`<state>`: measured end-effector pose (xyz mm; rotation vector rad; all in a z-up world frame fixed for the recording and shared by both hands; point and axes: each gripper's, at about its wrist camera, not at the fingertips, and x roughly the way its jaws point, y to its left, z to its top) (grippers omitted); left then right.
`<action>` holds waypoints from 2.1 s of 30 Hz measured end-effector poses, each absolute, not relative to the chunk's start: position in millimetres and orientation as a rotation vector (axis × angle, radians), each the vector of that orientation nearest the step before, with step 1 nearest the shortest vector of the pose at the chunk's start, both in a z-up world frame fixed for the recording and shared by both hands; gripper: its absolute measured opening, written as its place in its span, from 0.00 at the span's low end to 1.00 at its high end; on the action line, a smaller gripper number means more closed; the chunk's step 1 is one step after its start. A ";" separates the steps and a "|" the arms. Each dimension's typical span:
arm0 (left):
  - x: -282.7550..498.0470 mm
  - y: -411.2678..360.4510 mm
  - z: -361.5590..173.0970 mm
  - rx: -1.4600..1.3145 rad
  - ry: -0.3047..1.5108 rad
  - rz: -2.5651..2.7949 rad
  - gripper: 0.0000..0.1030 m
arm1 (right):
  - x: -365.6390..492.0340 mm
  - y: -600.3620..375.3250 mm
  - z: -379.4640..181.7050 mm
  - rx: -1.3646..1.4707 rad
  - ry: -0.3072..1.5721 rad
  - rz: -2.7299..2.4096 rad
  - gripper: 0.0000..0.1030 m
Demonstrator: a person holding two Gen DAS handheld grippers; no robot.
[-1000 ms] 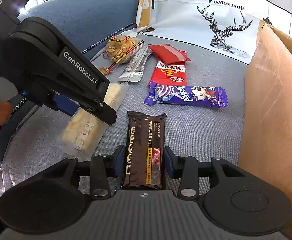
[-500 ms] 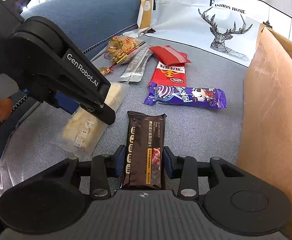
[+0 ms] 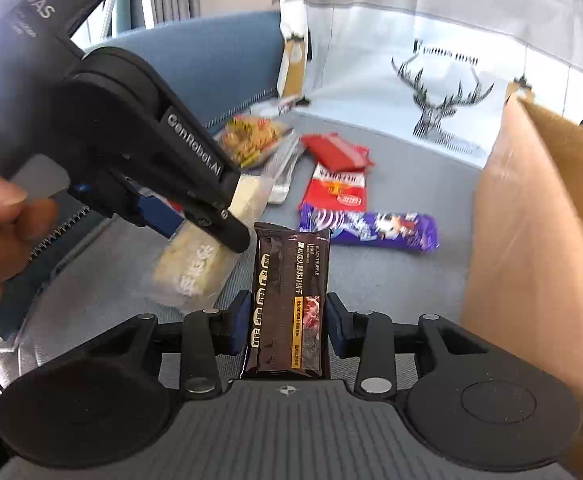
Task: Organize snacks
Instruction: 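Lift both held snacks and carry them over the cardboard box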
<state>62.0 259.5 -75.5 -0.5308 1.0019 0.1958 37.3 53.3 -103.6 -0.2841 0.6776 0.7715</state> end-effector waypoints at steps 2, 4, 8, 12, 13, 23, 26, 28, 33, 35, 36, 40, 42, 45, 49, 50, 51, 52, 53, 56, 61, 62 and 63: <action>56.5 259.9 -68.6 -0.550 0.961 0.200 0.41 | 33.6 49.3 -97.0 -0.274 0.652 0.768 0.40; 49.5 261.8 -61.9 -0.576 0.912 0.211 0.40 | 29.9 44.4 -88.8 -0.259 0.627 0.763 0.40; 38.4 258.8 -44.3 -0.565 0.806 0.232 0.40 | 22.9 34.2 -69.3 -0.248 0.560 0.764 0.40; 33.4 250.6 -28.5 -0.541 0.716 0.222 0.40 | 23.8 17.8 -44.2 -0.228 0.495 0.762 0.40; 33.2 249.4 -25.5 -0.546 0.694 0.219 0.40 | 25.1 12.7 -36.3 -0.220 0.479 0.759 0.40; 37.5 220.6 4.6 -0.589 0.505 0.155 0.40 | 69.7 -60.0 39.7 -0.147 0.349 0.648 0.40; 42.6 205.4 9.7 -0.582 0.474 0.129 0.40 | 91.2 -85.7 48.2 -0.155 0.329 0.588 0.40; 43.9 194.2 12.9 -0.576 0.457 0.112 0.40 | 99.8 -105.5 47.3 -0.145 0.326 0.541 0.40; 51.4 165.3 18.4 -0.575 0.419 0.063 0.40 | 119.2 -143.6 27.8 -0.075 0.402 0.462 0.40; 54.8 152.3 19.9 -0.580 0.405 0.041 0.40 | 120.7 -152.7 23.8 -0.068 0.408 0.447 0.40; 56.6 145.9 20.4 -0.581 0.399 0.029 0.40 | 120.3 -155.8 22.2 -0.072 0.404 0.443 0.40; 65.0 119.3 20.2 -0.563 0.395 -0.025 0.40 | 117.1 -170.9 16.2 -0.092 0.399 0.415 0.40; 69.5 106.5 18.9 -0.548 0.398 -0.052 0.40 | 118.6 -179.1 14.0 -0.096 0.402 0.397 0.40; 75.7 88.7 15.8 -0.522 0.405 -0.086 0.40 | 119.8 -192.2 11.6 -0.094 0.404 0.375 0.40; 82.4 66.2 10.6 -0.502 0.416 -0.140 0.40 | 124.5 -202.8 6.9 -0.102 0.411 0.347 0.40; 84.3 61.1 9.4 -0.495 0.419 -0.154 0.40 | 125.6 -204.8 6.0 -0.102 0.413 0.342 0.40; 85.5 55.7 8.0 -0.484 0.422 -0.164 0.40 | 126.2 -207.2 4.9 -0.102 0.414 0.337 0.40; 86.6 50.4 6.6 -0.474 0.426 -0.173 0.40 | 127.0 -208.5 3.9 -0.102 0.416 0.332 0.40; 87.7 45.9 5.1 -0.468 0.430 -0.183 0.40 | 127.3 -209.4 3.1 -0.102 0.416 0.328 0.40; 89.8 35.4 3.0 -0.450 0.433 -0.208 0.40 | 130.0 -209.3 0.7 -0.106 0.424 0.319 0.40; 91.0 28.4 0.3 -0.429 0.439 -0.224 0.40 | 132.3 -203.8 -0.3 -0.115 0.425 0.318 0.40; 91.1 28.0 -0.4 -0.427 0.440 -0.223 0.40 | 132.6 -203.2 -0.4 -0.116 0.425 0.319 0.40; 91.5 28.3 -0.5 -0.425 0.441 -0.222 0.40 | 133.0 -202.3 -0.7 -0.116 0.426 0.319 0.40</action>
